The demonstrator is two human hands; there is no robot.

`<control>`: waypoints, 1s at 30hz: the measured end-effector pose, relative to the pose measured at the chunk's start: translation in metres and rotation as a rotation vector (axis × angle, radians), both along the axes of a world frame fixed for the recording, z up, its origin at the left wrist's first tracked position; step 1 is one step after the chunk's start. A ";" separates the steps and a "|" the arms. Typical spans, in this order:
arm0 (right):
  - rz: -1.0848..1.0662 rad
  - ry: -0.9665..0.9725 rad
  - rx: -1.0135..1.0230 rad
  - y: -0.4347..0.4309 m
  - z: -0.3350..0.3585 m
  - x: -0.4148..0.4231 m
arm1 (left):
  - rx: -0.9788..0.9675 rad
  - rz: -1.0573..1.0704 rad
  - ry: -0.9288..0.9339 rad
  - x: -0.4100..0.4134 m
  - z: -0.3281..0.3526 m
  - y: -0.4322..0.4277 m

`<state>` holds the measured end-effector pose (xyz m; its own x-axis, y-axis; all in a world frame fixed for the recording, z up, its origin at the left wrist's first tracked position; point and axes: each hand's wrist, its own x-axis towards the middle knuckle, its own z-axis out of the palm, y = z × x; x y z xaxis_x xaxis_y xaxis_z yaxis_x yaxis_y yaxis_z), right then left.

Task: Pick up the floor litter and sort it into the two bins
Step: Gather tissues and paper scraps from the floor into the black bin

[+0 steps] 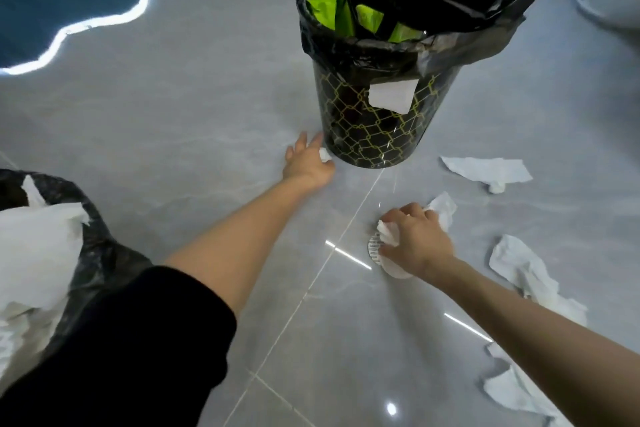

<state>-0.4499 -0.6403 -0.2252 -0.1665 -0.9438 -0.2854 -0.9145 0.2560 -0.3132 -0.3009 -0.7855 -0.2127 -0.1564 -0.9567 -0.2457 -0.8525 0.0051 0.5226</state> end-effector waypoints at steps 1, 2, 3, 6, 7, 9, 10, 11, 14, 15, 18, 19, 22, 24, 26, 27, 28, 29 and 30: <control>0.008 -0.011 0.006 -0.003 0.001 0.000 | 0.005 -0.012 -0.016 -0.001 -0.004 -0.003; 0.010 -0.023 0.021 -0.006 0.002 -0.001 | 0.011 -0.033 -0.042 0.000 -0.009 -0.006; 0.004 -0.034 0.033 -0.009 0.003 -0.002 | 0.010 -0.066 -0.076 0.002 -0.014 -0.008; -0.023 -0.057 0.047 -0.012 0.004 -0.004 | -0.069 -0.143 -0.101 0.007 -0.026 -0.001; -0.029 -0.058 0.038 -0.012 0.003 -0.004 | -0.099 -0.154 -0.073 0.009 -0.029 0.003; -0.035 -0.065 0.030 -0.010 -0.001 -0.004 | -0.130 -0.173 -0.032 0.011 -0.032 0.013; -0.039 -0.075 0.036 -0.009 -0.003 -0.004 | -0.132 -0.171 -0.033 0.013 -0.033 0.019; -0.047 -0.090 0.048 -0.009 -0.005 -0.005 | -0.134 -0.168 -0.049 0.014 -0.033 0.025; -0.080 -0.111 0.101 -0.010 -0.008 -0.004 | -0.134 -0.175 -0.121 0.019 -0.032 0.039; -0.088 -0.111 0.106 -0.009 -0.008 -0.003 | -0.128 -0.177 -0.132 0.021 -0.031 0.044; -0.086 -0.100 0.116 -0.004 -0.005 0.004 | -0.086 -0.179 -0.149 0.025 -0.026 0.061; -0.066 -0.080 0.121 -0.001 -0.003 0.007 | -0.070 -0.182 -0.146 0.028 -0.024 0.070; 0.004 -0.044 0.179 0.008 0.005 0.014 | -0.006 -0.177 -0.122 0.036 -0.022 0.095; 0.007 -0.076 0.208 0.013 0.015 0.018 | 0.026 -0.133 -0.089 0.043 -0.021 0.112; -0.048 -0.137 0.204 0.015 0.027 0.020 | 0.046 -0.097 -0.044 0.047 -0.019 0.126; -0.079 -0.177 0.185 0.016 0.035 0.022 | 0.037 -0.084 -0.021 0.050 -0.015 0.133; -0.105 -0.220 0.168 0.016 0.042 0.023 | 0.025 -0.075 0.006 0.052 -0.011 0.139; -0.129 -0.261 0.153 0.015 0.049 0.024 | 0.009 -0.062 0.030 0.054 -0.006 0.143; -0.141 -0.300 0.130 0.014 0.058 0.025 | -0.017 -0.045 0.056 0.058 0.000 0.147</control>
<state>-0.4245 -0.6261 -0.1670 -0.1831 -0.8700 -0.4579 -0.7395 0.4288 -0.5189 -0.2434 -0.6386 -0.2127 -0.2119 -0.9524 -0.2193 -0.8208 0.0516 0.5689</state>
